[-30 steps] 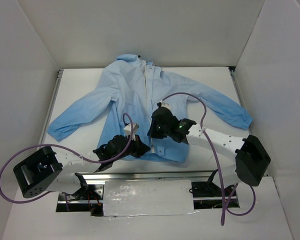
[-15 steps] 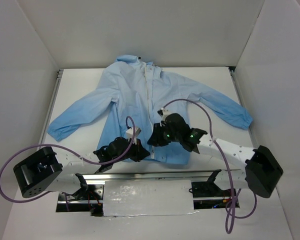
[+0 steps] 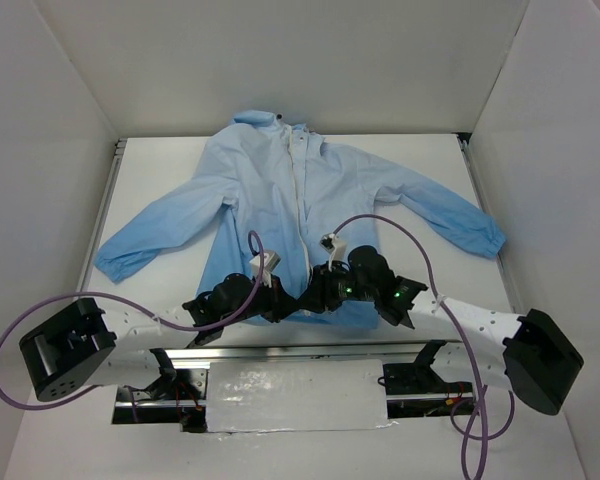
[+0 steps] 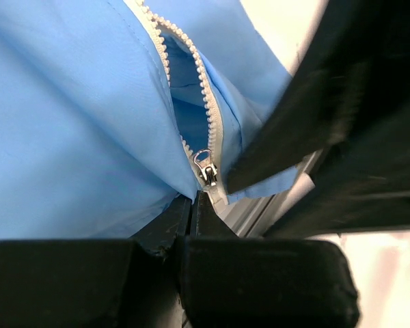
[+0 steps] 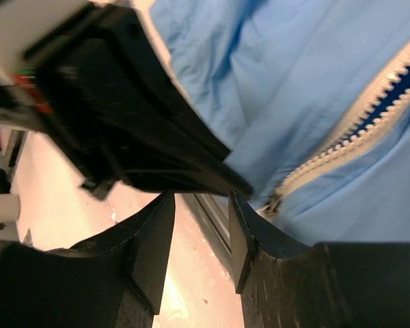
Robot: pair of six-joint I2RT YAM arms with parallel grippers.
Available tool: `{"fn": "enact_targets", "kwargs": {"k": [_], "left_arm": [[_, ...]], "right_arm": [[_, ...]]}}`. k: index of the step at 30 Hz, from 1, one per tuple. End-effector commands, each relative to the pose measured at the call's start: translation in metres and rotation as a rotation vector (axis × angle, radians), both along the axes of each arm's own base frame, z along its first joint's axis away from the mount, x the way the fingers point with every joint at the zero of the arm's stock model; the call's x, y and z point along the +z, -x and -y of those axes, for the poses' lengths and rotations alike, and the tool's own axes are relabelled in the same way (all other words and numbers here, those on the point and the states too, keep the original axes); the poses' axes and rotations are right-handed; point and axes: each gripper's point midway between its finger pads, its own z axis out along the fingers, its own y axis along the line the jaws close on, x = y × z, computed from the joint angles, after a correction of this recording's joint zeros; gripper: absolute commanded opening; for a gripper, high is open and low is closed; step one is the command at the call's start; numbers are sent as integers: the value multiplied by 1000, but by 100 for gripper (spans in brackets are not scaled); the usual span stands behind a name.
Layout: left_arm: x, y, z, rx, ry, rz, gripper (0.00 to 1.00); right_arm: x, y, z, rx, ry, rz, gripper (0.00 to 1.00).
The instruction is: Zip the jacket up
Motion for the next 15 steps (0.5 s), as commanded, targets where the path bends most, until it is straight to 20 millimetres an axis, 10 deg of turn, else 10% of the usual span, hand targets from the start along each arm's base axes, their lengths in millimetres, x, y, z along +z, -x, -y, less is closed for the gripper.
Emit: {"fn": "enact_targets", "kwargs": {"k": [1, 15], "left_arm": [[31, 3, 10, -38, 101, 51, 0], [27, 2, 12, -44, 94, 55, 0]], "right_arm": [[8, -18, -7, -33, -5, 62, 44], [2, -35, 12, -167, 58, 111, 53]]}}
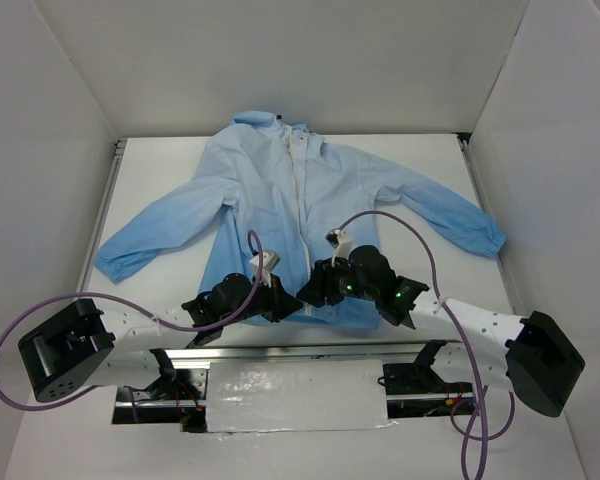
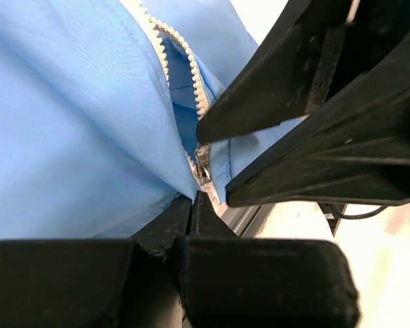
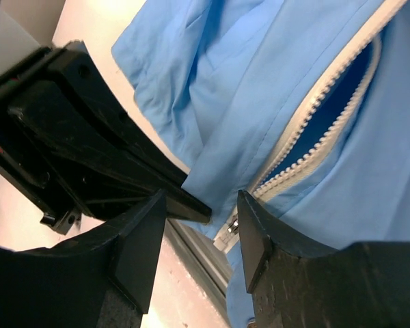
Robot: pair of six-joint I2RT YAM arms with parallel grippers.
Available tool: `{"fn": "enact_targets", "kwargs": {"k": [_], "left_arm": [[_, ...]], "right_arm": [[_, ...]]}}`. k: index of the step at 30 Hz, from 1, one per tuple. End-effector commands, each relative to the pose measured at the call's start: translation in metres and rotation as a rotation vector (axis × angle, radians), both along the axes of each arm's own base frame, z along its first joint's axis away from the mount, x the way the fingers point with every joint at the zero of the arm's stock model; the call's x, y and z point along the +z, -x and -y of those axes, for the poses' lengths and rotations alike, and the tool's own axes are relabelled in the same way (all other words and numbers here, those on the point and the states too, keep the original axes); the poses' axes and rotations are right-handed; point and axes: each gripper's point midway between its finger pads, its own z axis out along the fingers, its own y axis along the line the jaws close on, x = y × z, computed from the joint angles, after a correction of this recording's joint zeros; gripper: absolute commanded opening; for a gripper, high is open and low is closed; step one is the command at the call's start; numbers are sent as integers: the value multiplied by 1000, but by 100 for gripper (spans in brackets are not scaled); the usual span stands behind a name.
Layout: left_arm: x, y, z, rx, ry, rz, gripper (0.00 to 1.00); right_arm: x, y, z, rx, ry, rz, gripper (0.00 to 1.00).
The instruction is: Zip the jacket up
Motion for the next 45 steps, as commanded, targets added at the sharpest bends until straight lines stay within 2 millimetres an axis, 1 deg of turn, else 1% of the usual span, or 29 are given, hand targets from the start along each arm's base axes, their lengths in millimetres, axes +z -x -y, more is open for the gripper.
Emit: {"fn": "enact_targets", "kwargs": {"k": [1, 5, 11, 15, 19, 20, 24, 31, 36, 40, 42, 44, 45], "left_arm": [[19, 1, 11, -39, 71, 51, 0], [24, 0, 11, -35, 79, 61, 0], [28, -2, 9, -25, 79, 72, 0], [29, -2, 10, -24, 80, 74, 0], [27, 0, 11, -37, 91, 71, 0], [31, 1, 13, -47, 111, 77, 0], [33, 4, 13, -54, 135, 81, 0], [33, 4, 11, -50, 129, 88, 0], [33, 3, 9, -39, 131, 87, 0], [34, 2, 9, -33, 138, 89, 0], [34, 0, 10, -27, 134, 85, 0], [28, -1, 9, -17, 105, 63, 0], [28, -3, 11, -15, 99, 59, 12]], "right_arm": [[9, -12, 5, -53, 12, 66, 54], [0, -13, 6, -54, 35, 48, 54], [-6, -7, 5, -30, 42, 30, 54], [-6, -5, 7, -27, 39, 27, 54], [-13, -6, 12, -51, 52, 28, 58], [-16, -6, 13, -53, 59, 21, 60], [-22, -4, 10, -35, 56, 1, 60], [-15, 13, -3, 95, -23, -3, 59], [-9, 26, -5, 190, -80, -9, 57], [-12, 31, -4, 220, -84, -22, 57], [-11, 29, -2, 204, -91, -29, 57], [-12, 27, 1, 170, -91, -29, 58], [-5, 25, 2, 153, -112, -14, 58]]}}
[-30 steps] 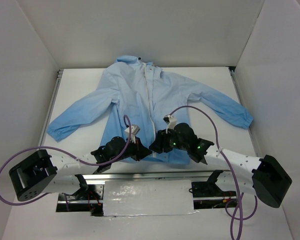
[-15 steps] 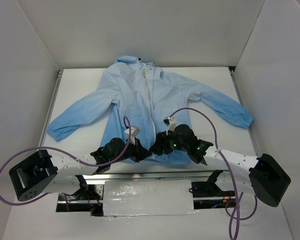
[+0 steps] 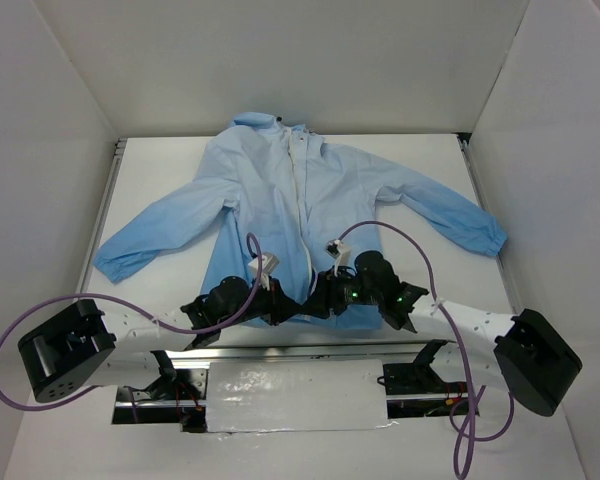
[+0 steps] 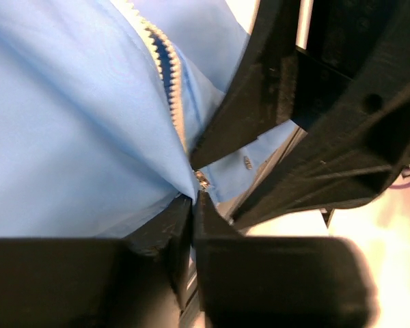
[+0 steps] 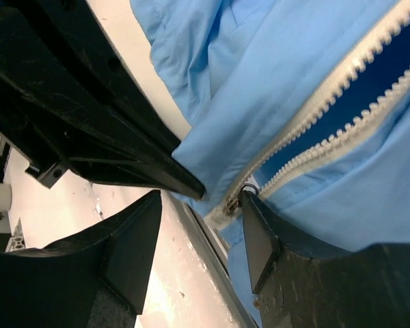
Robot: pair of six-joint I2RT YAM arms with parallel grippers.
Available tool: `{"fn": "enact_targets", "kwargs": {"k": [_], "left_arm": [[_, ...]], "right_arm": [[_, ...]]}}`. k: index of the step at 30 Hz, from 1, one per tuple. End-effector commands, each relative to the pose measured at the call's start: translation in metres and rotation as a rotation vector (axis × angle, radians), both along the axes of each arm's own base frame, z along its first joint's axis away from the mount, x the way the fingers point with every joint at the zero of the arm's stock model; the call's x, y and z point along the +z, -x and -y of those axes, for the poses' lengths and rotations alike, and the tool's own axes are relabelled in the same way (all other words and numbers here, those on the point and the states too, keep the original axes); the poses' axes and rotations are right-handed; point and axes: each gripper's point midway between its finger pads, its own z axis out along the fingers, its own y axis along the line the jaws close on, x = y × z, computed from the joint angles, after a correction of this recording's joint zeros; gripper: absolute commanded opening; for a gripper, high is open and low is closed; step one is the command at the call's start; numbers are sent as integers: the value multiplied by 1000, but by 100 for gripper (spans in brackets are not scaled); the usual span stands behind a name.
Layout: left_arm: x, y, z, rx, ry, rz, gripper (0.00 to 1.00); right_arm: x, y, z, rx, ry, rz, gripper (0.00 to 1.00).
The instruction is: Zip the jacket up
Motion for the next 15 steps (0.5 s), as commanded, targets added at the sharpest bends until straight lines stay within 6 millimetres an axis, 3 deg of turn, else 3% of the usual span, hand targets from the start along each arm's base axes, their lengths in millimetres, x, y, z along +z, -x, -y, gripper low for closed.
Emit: {"fn": "enact_targets", "kwargs": {"k": [1, 2, 3, 5, 15], "left_arm": [[27, -10, 11, 11, 56, 44, 20], [24, -9, 12, 2, 45, 34, 30], [20, -7, 13, -7, 39, 25, 54], [16, -5, 13, -9, 31, 3, 71], [-6, 3, 8, -10, -16, -79, 70]], "right_arm": [[17, -1, 0, -7, -67, 44, 58], [19, -3, 1, -18, -68, 52, 59], [21, -3, 2, -29, -62, 54, 59], [23, -12, 5, -78, -48, 66, 59], [19, -19, 12, -145, -26, 44, 58]]}}
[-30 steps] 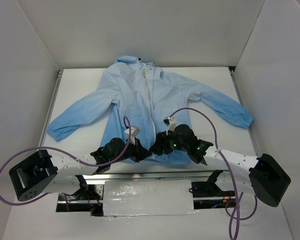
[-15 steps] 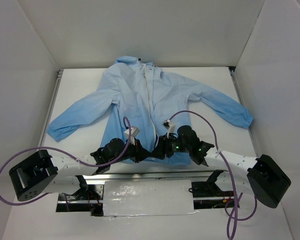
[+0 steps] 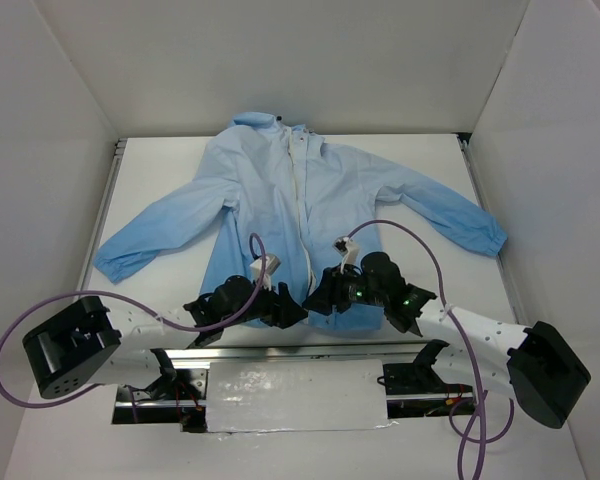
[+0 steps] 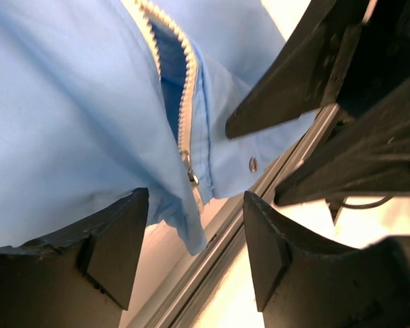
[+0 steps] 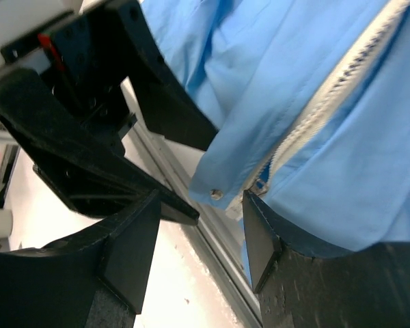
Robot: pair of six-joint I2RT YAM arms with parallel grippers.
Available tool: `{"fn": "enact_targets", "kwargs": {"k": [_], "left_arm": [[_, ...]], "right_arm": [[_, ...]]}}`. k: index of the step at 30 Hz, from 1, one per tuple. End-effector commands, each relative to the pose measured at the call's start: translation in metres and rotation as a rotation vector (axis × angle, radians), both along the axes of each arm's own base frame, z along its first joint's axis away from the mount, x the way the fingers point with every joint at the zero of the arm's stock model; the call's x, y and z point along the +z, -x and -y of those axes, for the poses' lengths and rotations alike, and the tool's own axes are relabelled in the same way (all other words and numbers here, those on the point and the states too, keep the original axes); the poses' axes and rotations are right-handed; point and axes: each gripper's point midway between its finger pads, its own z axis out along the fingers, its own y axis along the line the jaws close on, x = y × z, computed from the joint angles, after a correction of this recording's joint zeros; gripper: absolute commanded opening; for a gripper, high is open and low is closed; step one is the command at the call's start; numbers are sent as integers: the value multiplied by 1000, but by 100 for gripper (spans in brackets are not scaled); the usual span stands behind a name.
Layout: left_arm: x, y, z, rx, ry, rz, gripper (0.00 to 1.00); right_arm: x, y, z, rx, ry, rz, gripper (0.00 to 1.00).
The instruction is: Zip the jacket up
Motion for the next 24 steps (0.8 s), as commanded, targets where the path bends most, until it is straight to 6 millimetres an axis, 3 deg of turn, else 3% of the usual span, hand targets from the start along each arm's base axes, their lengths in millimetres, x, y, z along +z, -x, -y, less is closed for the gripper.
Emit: {"fn": "enact_targets", "kwargs": {"k": [1, 8, 10, 12, 14, 17, 20, 24], "left_arm": [[5, 4, 11, -37, 20, -22, 69], [-10, 8, 14, -61, -4, -65, 65], [-10, 8, 16, -66, 2, -65, 52], [-11, 7, 17, -65, -4, -67, 30], [-12, 7, 17, -67, -2, -65, 28], [-12, 5, 19, -70, 4, -53, 4], [-10, 3, 24, -79, 15, -47, 0], [8, 3, 31, -104, 94, -2, 0]], "right_arm": [[9, -13, 2, -61, -10, 31, 58], [16, -11, 3, -45, -16, 44, 58], [14, -8, 3, -30, -9, 36, 58], [13, -7, 3, -23, -7, 35, 58], [12, -1, 4, 4, -8, 35, 58], [13, 12, 2, 80, -23, 37, 58], [6, 15, 3, 89, -14, 30, 58], [-2, 11, 2, 84, 8, 22, 58]]}}
